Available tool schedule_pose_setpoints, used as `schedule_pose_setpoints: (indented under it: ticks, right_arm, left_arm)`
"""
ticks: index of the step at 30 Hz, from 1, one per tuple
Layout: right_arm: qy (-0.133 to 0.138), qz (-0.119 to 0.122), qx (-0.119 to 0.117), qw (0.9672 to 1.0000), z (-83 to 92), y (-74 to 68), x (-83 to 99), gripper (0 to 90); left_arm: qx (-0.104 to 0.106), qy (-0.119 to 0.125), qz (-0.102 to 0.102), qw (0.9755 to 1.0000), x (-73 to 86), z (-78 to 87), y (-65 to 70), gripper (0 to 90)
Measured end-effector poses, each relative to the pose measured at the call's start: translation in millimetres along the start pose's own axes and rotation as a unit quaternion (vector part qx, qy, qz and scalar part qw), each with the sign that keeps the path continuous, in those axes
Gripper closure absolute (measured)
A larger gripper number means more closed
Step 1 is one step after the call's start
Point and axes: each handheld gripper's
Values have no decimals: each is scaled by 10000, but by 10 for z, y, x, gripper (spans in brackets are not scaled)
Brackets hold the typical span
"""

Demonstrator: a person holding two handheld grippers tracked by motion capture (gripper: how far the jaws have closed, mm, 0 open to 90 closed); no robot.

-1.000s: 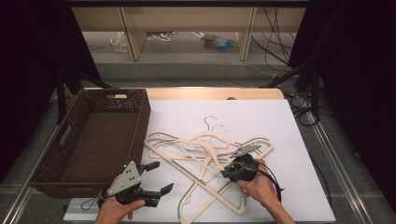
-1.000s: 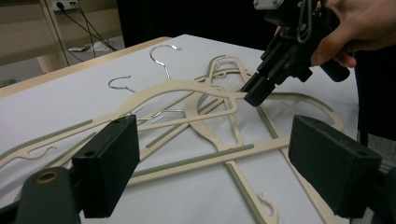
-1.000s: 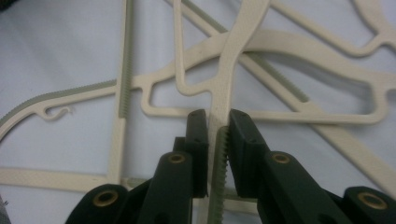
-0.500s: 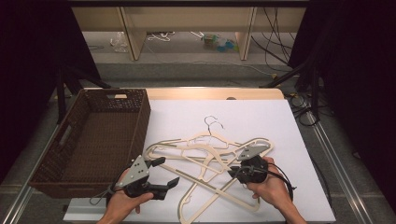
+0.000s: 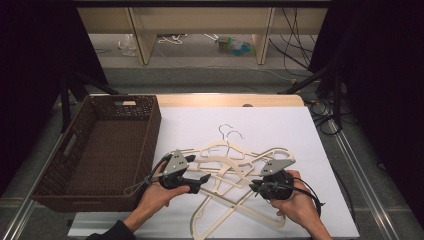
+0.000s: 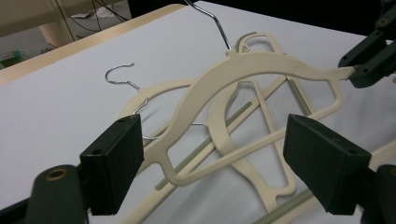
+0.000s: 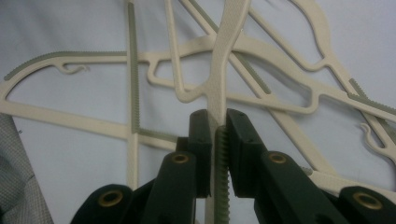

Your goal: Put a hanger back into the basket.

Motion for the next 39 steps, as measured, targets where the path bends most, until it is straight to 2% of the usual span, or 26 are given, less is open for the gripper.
schedule_pose_setpoints:
  ticks: [2, 3, 8, 10, 12, 13, 14, 15, 18, 20, 21, 22, 23, 25, 26, 27, 28, 29, 30, 31, 34, 35, 38, 39]
  right_arm:
    - [-84, 9, -33, 10000, 45, 3, 5, 817]
    - [-38, 48, -13, 10000, 55, 9, 13, 817]
    - [-14, 101, 22, 9999, 113, 7, 28, 818]
    - [86, 130, 75, 9999, 144, -4, 38, 818]
    - [122, 208, 85, 9997, 188, -6, 45, 819]
    - [109, 213, 76, 9997, 205, -12, 49, 818]
    - [109, 213, 76, 9997, 205, -12, 49, 818]
    - [144, 260, 91, 9995, 226, -12, 61, 819]
    - [140, 256, 106, 9995, 249, -19, 78, 819]
    - [160, 299, 109, 9994, 285, -15, 108, 819]
    - [176, 294, 106, 9994, 294, -16, 117, 819]
    - [172, 297, 87, 9994, 304, -17, 126, 819]
    - [163, 325, 75, 9993, 319, -15, 137, 819]
    - [194, 326, 84, 9992, 333, -16, 152, 819]
    - [194, 326, 84, 9992, 333, -16, 152, 819]
    - [216, 346, 86, 9991, 353, -12, 166, 819]
    - [219, 358, 75, 9991, 360, -9, 171, 820]
    - [220, 369, 74, 9990, 374, -6, 180, 820]
    - [220, 369, 74, 9990, 374, -6, 180, 820]
    - [261, 391, 52, 9989, 389, 0, 197, 820]
    - [227, 438, 22, 9988, 410, 9, 219, 820]
    - [276, 446, 25, 9986, 406, 9, 229, 820]
    - [282, 483, -31, 9984, 419, 18, 244, 820]
    - [295, 495, -43, 9983, 419, 20, 246, 820]
  left_arm:
    - [41, -38, 10, 10000, -24, -48, -15, 203]
    - [166, -126, -75, 9998, -60, -122, -33, 203]
    - [193, -236, -151, 9994, -105, -217, -40, 205]
    - [213, -250, -151, 9993, -130, -233, -41, 207]
    - [297, -219, -138, 9992, -158, -249, -52, 211]
    - [417, -175, -129, 9989, -175, -269, -62, 214]
    - [417, -175, -129, 9989, -175, -269, -62, 219]
    - [564, -221, -191, 9980, -200, -312, -71, 227]
    - [687, -285, -222, 9970, -228, -352, -64, 246]
    - [869, -266, -231, 9956, -272, -401, -50, 267]
    - [1043, -338, -279, 9936, -311, -440, -41, 277]
    - [1043, -338, -279, 9936, -311, -440, -41, 288]
    - [1215, -370, -309, 9914, -344, -482, -22, 306]
    - [1387, -382, -284, 9892, -375, -510, -12, 341]
    - [1387, -382, -284, 9892, -375, -510, -12, 356]
    - [1489, -387, -343, 9875, -390, -532, -5, 366]
    - [1489, -387, -343, 9875, -390, -532, -5, 389]
    - [1474, -410, -446, 9872, -399, -532, -4, 419]
    - [1474, -410, -446, 9872, -399, -532, -4, 429]
    - [1634, -440, -409, 9847, -410, -535, -28, 438]
    - [1679, -449, -440, 9838, -410, -543, -26, 484]
    - [1760, -444, -439, 9824, -414, -543, -39, 495]
    - [1806, -464, -394, 9817, -414, -540, -49, 542]
    - [1867, -482, -420, 9803, -414, -538, -72, 551]
Point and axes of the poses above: each handheld gripper's, and its own axes: z roughly backward along the jaws, x roughly out of its underside, y roughly to its right, and after that the axes turned 10 degrees about x, right-handed
